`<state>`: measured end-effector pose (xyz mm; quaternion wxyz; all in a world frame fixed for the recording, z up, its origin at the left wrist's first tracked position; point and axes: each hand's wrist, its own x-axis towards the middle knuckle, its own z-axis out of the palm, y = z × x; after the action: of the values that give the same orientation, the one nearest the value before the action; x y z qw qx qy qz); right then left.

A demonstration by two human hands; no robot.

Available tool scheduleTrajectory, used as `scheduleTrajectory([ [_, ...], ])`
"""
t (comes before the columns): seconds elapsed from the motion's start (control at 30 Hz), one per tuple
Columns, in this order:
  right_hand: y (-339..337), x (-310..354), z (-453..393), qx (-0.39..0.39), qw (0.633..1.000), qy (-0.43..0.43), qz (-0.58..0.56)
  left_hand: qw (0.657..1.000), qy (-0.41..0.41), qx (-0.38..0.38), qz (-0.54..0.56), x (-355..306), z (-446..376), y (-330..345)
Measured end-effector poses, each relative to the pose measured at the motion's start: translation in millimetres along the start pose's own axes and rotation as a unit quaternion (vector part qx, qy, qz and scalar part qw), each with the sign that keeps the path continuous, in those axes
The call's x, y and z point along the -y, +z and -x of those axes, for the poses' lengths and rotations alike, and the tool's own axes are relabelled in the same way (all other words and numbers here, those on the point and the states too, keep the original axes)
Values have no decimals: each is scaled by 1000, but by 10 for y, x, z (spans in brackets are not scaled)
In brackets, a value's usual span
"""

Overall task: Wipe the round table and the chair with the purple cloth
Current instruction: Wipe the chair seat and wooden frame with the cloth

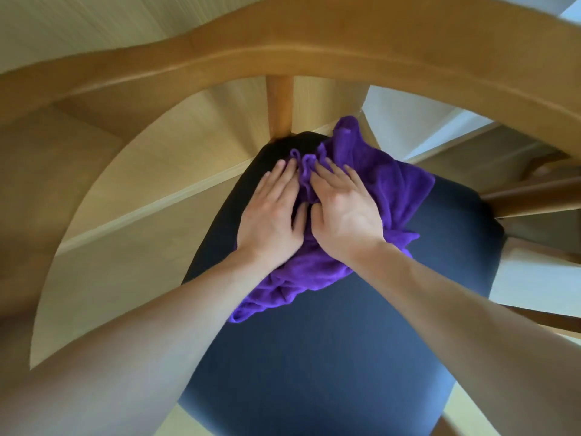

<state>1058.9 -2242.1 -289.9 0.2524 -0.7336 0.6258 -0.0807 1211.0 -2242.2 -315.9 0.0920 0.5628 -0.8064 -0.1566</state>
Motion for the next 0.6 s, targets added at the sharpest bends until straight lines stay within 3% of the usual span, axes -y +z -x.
scheduleTrajectory([
  [0.37, 49, -91, 419, -11, 997, 30, -74, 1000, 13, -4, 29, -329, 204, -22],
  [0.6, -182, 35, -220, -41, 995, -39, -80, 986, -88, -137, 34, -177, -241, -242],
])
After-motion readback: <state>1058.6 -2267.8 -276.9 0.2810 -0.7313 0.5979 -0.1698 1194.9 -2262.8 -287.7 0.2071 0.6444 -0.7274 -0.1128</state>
